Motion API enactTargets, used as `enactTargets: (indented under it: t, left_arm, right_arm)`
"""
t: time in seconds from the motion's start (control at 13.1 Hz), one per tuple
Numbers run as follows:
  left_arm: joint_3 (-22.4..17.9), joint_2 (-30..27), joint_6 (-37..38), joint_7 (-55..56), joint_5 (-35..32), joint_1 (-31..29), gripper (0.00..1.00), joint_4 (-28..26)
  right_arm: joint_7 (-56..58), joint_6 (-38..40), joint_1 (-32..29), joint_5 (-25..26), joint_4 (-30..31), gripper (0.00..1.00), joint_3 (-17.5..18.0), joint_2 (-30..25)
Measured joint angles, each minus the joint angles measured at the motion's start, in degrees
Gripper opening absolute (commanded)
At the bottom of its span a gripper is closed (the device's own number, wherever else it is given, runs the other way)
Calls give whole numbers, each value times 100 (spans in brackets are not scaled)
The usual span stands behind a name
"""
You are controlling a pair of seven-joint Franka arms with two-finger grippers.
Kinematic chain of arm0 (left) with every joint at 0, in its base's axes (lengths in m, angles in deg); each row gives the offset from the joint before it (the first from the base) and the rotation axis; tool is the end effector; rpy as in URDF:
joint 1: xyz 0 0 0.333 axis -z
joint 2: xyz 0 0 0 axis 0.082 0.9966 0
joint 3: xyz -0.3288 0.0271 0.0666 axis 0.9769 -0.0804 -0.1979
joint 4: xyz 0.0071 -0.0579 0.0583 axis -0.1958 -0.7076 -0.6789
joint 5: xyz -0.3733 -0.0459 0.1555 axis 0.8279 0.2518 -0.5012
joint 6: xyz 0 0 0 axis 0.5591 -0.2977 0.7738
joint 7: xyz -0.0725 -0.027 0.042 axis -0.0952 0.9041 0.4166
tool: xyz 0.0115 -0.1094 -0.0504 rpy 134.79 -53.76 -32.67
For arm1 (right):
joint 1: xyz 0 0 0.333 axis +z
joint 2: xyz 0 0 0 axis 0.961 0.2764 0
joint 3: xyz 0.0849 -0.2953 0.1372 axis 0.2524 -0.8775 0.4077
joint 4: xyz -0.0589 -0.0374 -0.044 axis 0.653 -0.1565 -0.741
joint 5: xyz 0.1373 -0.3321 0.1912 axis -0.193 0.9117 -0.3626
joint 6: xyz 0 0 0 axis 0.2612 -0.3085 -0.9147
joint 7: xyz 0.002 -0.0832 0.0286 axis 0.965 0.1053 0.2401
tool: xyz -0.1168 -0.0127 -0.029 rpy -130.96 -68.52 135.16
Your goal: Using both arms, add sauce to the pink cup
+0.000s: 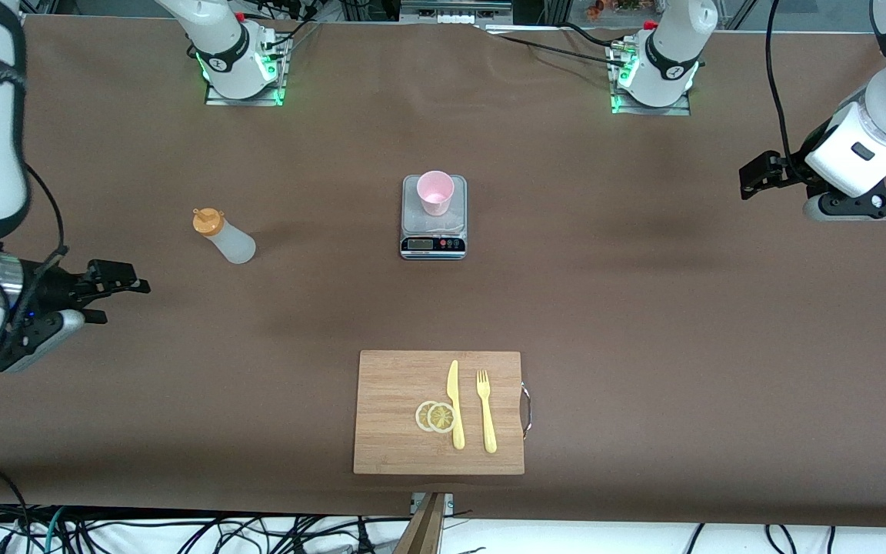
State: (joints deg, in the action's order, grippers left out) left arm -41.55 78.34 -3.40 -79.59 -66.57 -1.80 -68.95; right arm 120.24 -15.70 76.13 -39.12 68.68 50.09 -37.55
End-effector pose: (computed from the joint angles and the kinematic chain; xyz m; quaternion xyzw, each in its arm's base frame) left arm 0.5587 -0.0472 0.5797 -0.9984 -0.0084 0.0519 0.0199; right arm 0.7149 0.0108 0.4620 -0.9609 -0.2552 0.0233 0.1052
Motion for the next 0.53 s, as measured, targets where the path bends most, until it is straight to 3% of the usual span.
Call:
enactTargets:
  t: [0.3,0.53]
  left_arm:
    - [0,0,0,0,0,0,100,1]
    - [0,1,0,0,0,0,100,3]
  right_arm:
    - [-76,-640,-28,452,935,100,110,-598]
    - [-77,-739,-254,927,1250,100,87,-1075]
